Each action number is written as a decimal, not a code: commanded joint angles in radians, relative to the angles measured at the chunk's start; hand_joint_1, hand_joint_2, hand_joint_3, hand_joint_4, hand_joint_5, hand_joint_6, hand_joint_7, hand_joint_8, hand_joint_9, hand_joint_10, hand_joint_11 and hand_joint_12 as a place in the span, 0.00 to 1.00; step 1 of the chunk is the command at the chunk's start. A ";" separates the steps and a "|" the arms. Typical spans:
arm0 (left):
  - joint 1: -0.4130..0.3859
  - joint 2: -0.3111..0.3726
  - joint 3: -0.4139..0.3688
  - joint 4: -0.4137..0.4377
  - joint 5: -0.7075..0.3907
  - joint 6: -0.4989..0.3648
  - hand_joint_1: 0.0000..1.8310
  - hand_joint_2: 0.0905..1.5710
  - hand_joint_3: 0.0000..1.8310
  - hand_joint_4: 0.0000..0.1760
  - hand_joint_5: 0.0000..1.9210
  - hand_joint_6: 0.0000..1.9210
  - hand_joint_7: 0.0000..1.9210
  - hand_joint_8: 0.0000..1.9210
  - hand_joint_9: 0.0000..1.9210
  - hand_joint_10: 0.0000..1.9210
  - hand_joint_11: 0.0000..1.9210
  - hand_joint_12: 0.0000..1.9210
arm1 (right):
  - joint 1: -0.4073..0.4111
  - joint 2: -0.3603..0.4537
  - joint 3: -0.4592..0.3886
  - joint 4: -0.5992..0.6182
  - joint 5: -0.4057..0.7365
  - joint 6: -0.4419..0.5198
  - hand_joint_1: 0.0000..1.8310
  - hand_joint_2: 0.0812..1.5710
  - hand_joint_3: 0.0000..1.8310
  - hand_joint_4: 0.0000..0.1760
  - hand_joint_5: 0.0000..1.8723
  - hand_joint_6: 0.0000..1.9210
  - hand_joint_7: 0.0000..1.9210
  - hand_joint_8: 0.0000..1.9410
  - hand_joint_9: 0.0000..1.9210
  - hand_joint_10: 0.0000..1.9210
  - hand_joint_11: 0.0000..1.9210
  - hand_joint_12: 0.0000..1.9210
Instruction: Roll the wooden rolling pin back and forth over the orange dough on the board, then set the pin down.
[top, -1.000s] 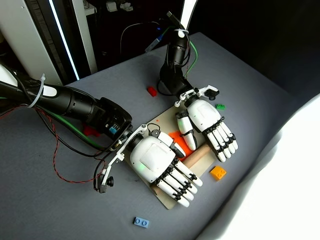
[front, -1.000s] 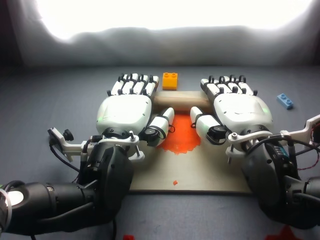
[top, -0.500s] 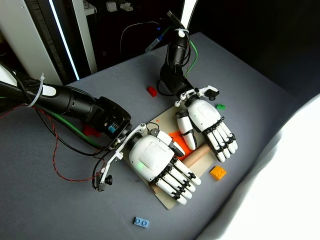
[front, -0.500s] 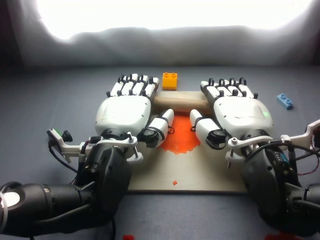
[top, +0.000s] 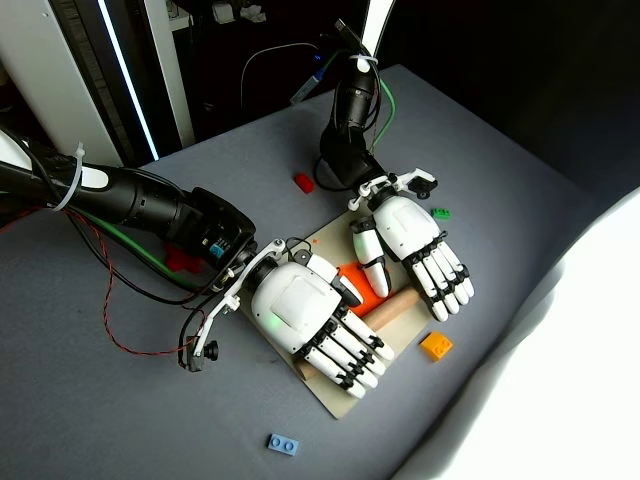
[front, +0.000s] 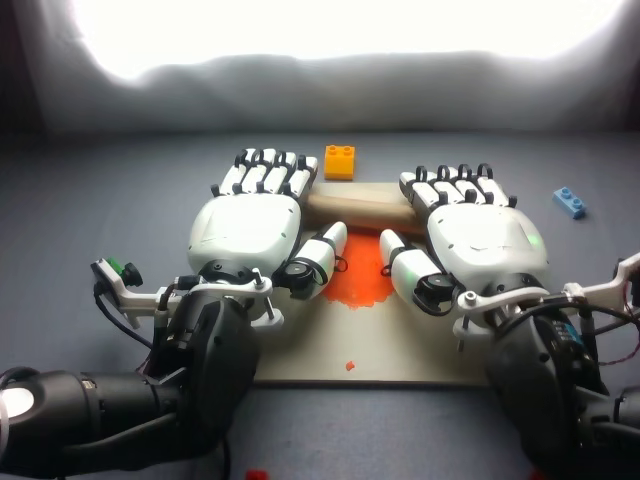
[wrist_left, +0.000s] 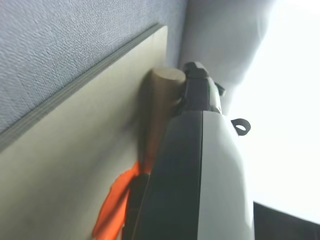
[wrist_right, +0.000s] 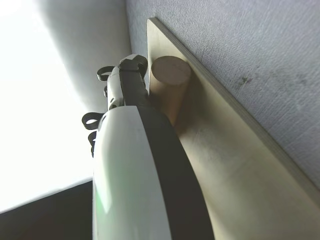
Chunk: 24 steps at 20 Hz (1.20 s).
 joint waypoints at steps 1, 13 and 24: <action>0.011 0.007 -0.003 0.026 -0.056 -0.002 0.00 0.97 0.00 0.00 0.08 0.00 0.08 0.00 0.04 0.00 0.00 0.05 | -0.011 0.001 -0.006 -0.025 0.043 0.003 0.00 1.00 0.06 0.00 0.12 0.00 0.12 0.00 0.08 0.00 0.00 0.20; 0.015 0.023 -0.038 0.005 -0.033 0.022 0.00 0.96 0.00 0.00 0.10 0.00 0.09 0.00 0.06 0.00 0.00 0.10 | -0.023 0.002 -0.041 -0.025 0.078 -0.021 0.00 1.00 0.05 0.00 0.10 0.00 0.11 0.01 0.08 0.01 0.00 0.20; 0.030 0.054 -0.085 0.006 -0.023 0.033 0.00 0.97 0.00 0.00 0.09 0.00 0.09 0.00 0.06 0.00 0.00 0.08 | -0.040 0.002 -0.085 -0.024 0.113 -0.028 0.00 1.00 0.05 0.00 0.12 0.01 0.12 0.00 0.08 0.00 0.00 0.20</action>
